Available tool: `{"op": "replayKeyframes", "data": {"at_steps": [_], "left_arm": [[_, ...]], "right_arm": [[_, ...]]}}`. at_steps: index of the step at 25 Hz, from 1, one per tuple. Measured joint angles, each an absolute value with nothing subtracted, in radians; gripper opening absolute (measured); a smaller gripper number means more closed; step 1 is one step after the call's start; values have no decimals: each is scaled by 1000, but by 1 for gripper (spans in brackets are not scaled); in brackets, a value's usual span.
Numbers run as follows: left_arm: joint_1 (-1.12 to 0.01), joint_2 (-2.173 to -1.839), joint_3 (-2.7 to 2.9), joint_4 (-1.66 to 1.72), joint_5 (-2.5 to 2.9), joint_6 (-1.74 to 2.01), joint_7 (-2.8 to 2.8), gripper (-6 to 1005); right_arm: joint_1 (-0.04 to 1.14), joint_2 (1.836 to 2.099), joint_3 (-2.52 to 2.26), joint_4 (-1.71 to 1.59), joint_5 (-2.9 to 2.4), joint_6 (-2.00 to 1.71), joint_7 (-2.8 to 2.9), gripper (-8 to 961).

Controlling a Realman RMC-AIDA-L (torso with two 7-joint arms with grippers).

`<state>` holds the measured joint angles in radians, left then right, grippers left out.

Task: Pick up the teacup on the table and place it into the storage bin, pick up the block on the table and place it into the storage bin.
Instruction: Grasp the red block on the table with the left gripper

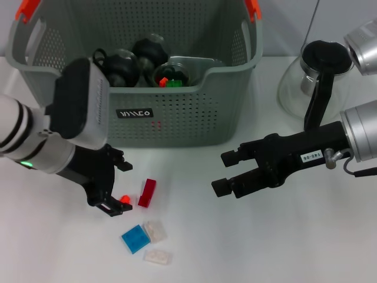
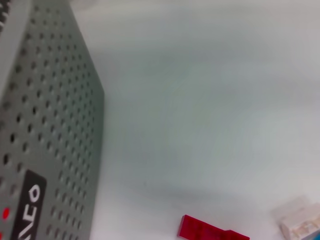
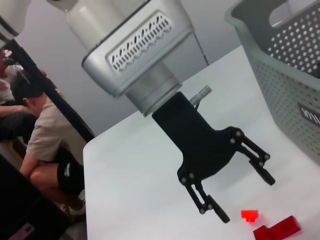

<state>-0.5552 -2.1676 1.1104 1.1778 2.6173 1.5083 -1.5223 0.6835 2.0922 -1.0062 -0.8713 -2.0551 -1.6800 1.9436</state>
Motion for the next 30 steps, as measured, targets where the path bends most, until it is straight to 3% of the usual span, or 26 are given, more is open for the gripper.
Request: {"op": "replayKeyframes", "data": {"at_steps": [8,21,30], "left_arm": [[-555,-2171,1183,1175,2660,1485,-1537,841],[-562,-2172,1249,1162,2695,1454,-1548,508],[-588,-2170,1284,1096,2701,1402,-1563,513]], "right_arm": [[684,2093,-1006,-837,-2054,-1655,1939,935],[686,2097,-1009,-799,-2052,-1618,1927,935],[694,2095,-1006,-759,-2052,-1606,1891,932]]}}
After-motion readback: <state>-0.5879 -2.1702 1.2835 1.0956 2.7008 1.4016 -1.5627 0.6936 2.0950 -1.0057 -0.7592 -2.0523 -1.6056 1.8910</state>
